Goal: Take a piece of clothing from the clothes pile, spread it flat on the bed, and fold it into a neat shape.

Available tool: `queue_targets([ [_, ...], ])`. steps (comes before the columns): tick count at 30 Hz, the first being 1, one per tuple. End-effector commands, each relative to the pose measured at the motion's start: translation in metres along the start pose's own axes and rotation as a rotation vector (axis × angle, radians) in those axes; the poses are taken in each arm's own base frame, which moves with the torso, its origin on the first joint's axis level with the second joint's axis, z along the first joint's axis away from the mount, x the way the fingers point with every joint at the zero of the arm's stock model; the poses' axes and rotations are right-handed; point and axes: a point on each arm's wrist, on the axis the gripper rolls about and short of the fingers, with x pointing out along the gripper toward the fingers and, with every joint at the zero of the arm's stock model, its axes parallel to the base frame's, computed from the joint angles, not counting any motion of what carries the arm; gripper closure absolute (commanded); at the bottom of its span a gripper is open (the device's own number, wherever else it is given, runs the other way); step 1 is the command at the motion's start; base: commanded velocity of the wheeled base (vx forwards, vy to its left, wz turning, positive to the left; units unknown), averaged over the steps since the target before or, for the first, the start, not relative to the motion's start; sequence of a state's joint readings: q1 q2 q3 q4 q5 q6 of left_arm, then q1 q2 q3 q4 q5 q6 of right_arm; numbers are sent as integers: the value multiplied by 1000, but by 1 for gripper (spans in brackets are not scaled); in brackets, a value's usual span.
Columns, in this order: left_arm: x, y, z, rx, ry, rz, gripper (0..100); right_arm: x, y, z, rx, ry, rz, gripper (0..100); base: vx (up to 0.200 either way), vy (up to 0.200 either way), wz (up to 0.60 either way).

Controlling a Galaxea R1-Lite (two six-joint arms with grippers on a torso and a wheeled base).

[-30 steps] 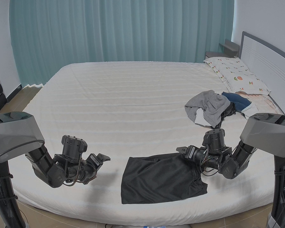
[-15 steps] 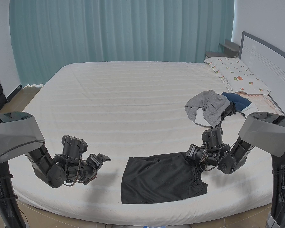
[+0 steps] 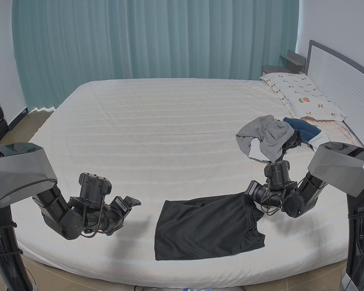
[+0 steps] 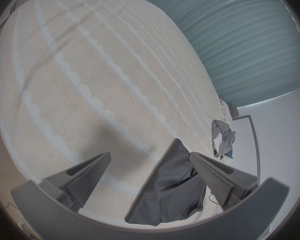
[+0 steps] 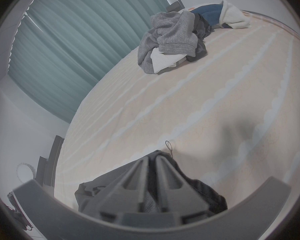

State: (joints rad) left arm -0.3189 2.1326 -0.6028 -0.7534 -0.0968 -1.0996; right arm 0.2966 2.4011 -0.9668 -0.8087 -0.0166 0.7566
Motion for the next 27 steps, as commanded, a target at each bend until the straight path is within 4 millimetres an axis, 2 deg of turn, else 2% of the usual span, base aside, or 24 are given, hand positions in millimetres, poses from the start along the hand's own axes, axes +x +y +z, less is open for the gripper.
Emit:
queue_targets([
  [1, 0, 0, 0, 0, 0, 0, 0, -1, -3, 2, 7, 2, -1, 0, 0, 0, 0],
  [2, 0, 0, 0, 0, 0, 0, 0, -2, -3, 2, 8, 2, -1, 0, 0, 0, 0],
  [7, 0, 0, 0, -2, 0, 0, 0, -43, -6, 11, 23, 44, 63, 0, 0, 0, 0],
  [8, 0, 0, 0, -2, 0, 0, 0, -46, -6, 11, 23, 50, 67, 0, 0, 0, 0],
  [10, 0, 0, 0, -6, -6, 1, 0, -68, -16, 10, 27, 110, 102, 0, 0, 0, 0],
  [13, 1, -1, 1, -7, -10, 0, 0, -80, -27, 3, -1, 153, 105, 0, -133, 0, 0],
  [15, 1, -1, 1, -9, -10, 0, 0, -82, -31, 0, -15, 164, 100, 0, -200, 0, 0],
  [17, 0, -1, 1, -6, -10, 1, 0, -90, -42, -11, -63, 202, 110, 0, -200, 0, 0],
  [19, 0, 0, 0, -3, -9, 3, 0, -93, -46, -18, -83, 224, 128, 0, 0, 0, 0],
  [27, 0, 0, 0, -2, -8, 4, 0, -84, -39, -32, -143, 224, 200, 0, 0, 0, 0],
])
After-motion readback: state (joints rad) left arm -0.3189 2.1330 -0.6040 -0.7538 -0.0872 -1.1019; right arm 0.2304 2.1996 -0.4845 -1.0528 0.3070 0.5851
